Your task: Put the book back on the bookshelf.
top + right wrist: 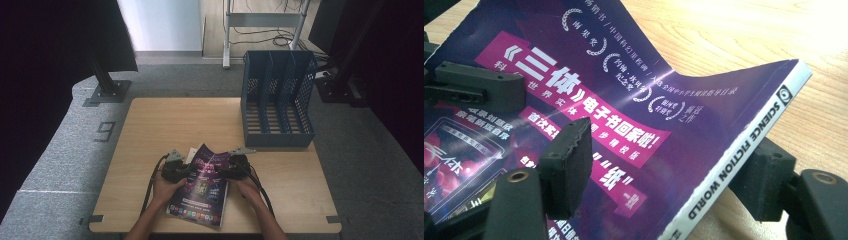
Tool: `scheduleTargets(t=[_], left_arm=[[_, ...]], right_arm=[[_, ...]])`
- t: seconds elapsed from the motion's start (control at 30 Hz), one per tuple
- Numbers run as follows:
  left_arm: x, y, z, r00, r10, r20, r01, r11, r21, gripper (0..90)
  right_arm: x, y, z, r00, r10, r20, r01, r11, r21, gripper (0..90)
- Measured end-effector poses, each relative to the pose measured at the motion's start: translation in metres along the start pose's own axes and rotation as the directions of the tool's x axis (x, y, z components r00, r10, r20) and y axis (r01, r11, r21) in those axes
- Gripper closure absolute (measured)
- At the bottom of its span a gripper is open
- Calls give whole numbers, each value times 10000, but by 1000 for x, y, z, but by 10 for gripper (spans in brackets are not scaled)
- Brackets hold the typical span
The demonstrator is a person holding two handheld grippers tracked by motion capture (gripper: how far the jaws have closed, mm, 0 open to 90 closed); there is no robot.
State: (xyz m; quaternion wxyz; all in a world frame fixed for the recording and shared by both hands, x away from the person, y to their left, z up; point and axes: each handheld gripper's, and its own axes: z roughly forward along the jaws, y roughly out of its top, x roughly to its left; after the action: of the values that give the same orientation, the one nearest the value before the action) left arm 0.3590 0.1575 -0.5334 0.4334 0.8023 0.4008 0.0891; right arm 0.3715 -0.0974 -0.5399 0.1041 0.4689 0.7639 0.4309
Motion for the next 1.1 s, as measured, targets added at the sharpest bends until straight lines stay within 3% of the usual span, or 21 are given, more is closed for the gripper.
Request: scheduleTargets(t=[0.17,0.33,0.67,1.1], left_arm=[[2,-1,0,9999,-127,113,128,9999,-39,848],[0,0,-1,9999,-96,114,98,9999,-114,852],[-2,1,-1,9999,-85,140,87,9998,-195,858],[-8,1,-3,9997,9,263,0,9995,-317,860]], right_arm=[[-4,-1,0,9999,-163,5,163,9998,61,366],[-9,-4,1,9998,28,-201,-25,9999,128,385],[-11,-6,2,9999,90,-108,-87,9995,291,439],[-17,-7,-4,9985,278,-474,-265,9993,264,542]])
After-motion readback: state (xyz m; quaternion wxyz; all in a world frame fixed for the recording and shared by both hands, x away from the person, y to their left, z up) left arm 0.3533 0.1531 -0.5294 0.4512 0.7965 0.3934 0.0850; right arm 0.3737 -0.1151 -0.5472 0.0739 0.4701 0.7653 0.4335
